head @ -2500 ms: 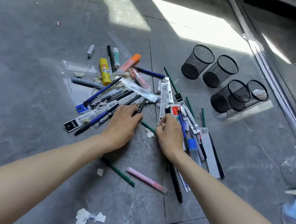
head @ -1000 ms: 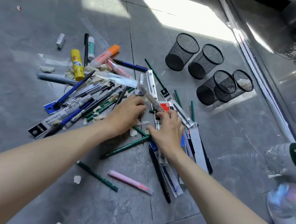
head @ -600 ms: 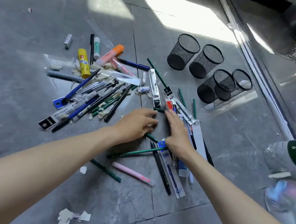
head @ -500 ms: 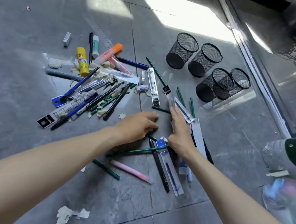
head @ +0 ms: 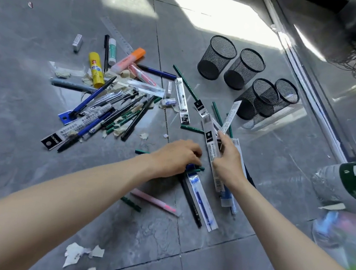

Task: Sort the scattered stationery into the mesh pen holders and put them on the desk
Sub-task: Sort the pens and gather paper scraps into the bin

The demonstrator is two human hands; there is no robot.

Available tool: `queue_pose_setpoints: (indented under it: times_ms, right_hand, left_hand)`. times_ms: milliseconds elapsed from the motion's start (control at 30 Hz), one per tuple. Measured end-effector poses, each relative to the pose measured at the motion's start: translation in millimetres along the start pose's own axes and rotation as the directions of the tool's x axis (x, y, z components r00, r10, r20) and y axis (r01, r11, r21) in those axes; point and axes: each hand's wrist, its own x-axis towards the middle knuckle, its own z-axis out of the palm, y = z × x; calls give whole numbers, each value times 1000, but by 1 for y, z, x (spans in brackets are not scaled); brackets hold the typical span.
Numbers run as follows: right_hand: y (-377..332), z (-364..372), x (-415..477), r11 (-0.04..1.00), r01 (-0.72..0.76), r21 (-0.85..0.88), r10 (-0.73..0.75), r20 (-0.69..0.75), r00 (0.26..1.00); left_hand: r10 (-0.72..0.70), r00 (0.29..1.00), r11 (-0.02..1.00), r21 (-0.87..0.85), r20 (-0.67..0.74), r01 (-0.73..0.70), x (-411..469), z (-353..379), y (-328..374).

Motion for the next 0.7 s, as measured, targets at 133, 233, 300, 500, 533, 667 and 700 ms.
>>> queue_pose_setpoints:
  times_ms: [133,233,300,500,533,667,700]
  right_hand:
    - [-7,3,-7,995,49,-82,-52,-31,998]
    - [-13,21,-18,966,128,-223,-128,16,992]
    - [-20,35,-24,942,142,-304,-136,40,990]
    - [-33,57,-26,867,169,-470,-124,125,984]
    - [-33,59,-25,862,160,-482,-133,90,987]
    - [-25,57,-24,861,15,-508,-68,-86,994]
    - [-21,54,-25,857,10,-516,-79,-113,990]
  left_hand:
    - [-32,999,999,37,-27,33,-4,-11,-16]
    - [-123,989,992,26,-84,125,-21,-32,-32]
    - [-210,975,978,-4,-66,211,-35,-46,-42]
    - [-225,974,974,26,-22,226,-76,-65,-60]
    - [-211,977,976,42,-12,212,-80,-66,-60]
    - [-205,977,975,79,-56,209,-78,-74,-47]
    - [-246,965,966,53,-85,251,-72,-72,-45]
